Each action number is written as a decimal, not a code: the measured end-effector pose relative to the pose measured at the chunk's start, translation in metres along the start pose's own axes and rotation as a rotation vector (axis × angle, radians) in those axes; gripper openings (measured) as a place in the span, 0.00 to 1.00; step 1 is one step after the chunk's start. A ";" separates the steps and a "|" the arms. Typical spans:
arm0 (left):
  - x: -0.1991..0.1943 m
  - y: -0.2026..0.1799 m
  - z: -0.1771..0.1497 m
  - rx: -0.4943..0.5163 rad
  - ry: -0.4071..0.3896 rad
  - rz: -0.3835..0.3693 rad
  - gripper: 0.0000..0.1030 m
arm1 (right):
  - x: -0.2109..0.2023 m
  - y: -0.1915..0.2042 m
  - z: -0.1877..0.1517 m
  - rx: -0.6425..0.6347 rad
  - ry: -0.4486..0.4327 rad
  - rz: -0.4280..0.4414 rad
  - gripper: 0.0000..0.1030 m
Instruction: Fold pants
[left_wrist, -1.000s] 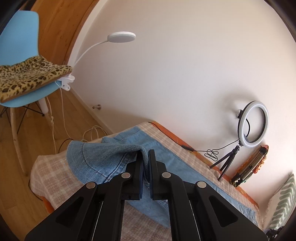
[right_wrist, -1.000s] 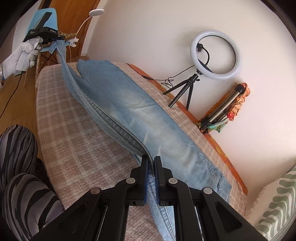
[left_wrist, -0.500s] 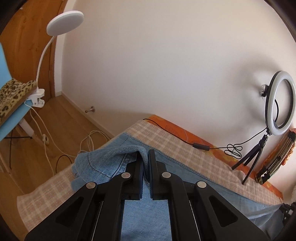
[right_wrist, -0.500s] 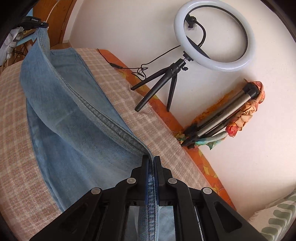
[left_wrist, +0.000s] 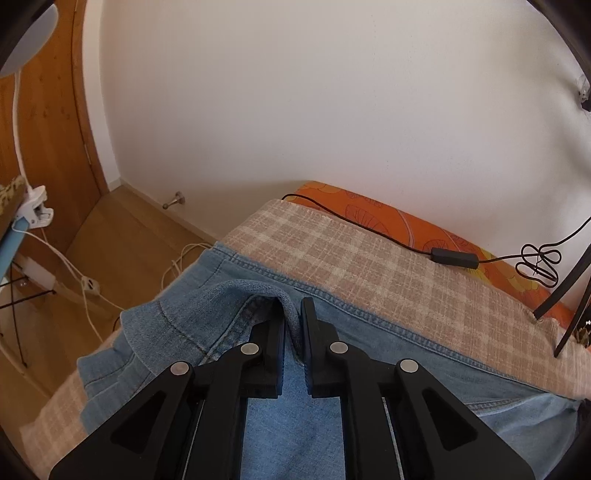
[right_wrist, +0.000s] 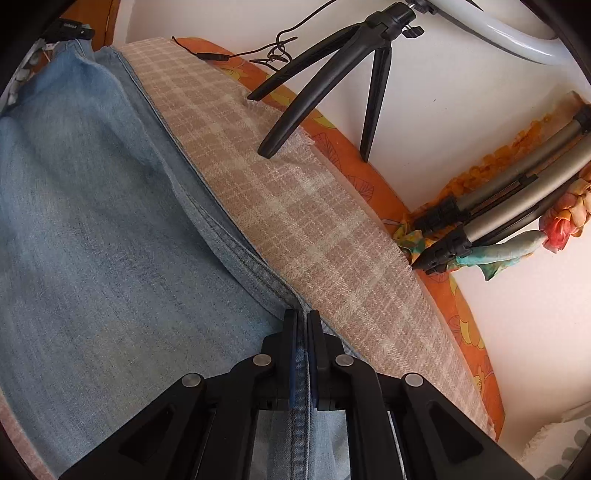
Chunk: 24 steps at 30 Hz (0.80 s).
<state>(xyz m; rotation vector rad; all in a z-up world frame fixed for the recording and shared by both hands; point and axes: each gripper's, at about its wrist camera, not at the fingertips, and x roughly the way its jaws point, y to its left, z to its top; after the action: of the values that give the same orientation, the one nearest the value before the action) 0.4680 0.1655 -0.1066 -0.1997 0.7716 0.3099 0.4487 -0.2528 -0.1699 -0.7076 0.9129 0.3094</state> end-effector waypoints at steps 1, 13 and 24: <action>0.003 0.000 0.001 0.009 0.014 -0.010 0.12 | 0.003 0.000 0.001 0.002 0.004 0.002 0.02; -0.030 0.026 0.035 0.092 0.030 -0.076 0.46 | -0.028 -0.011 0.028 0.079 -0.060 0.016 0.32; -0.081 0.140 -0.025 -0.036 0.020 -0.096 0.46 | -0.074 0.076 0.153 -0.029 -0.289 0.244 0.44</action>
<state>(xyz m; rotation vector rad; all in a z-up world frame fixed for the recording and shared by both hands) 0.3491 0.2732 -0.0755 -0.2734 0.7738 0.2312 0.4593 -0.0899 -0.0799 -0.5602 0.7193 0.6260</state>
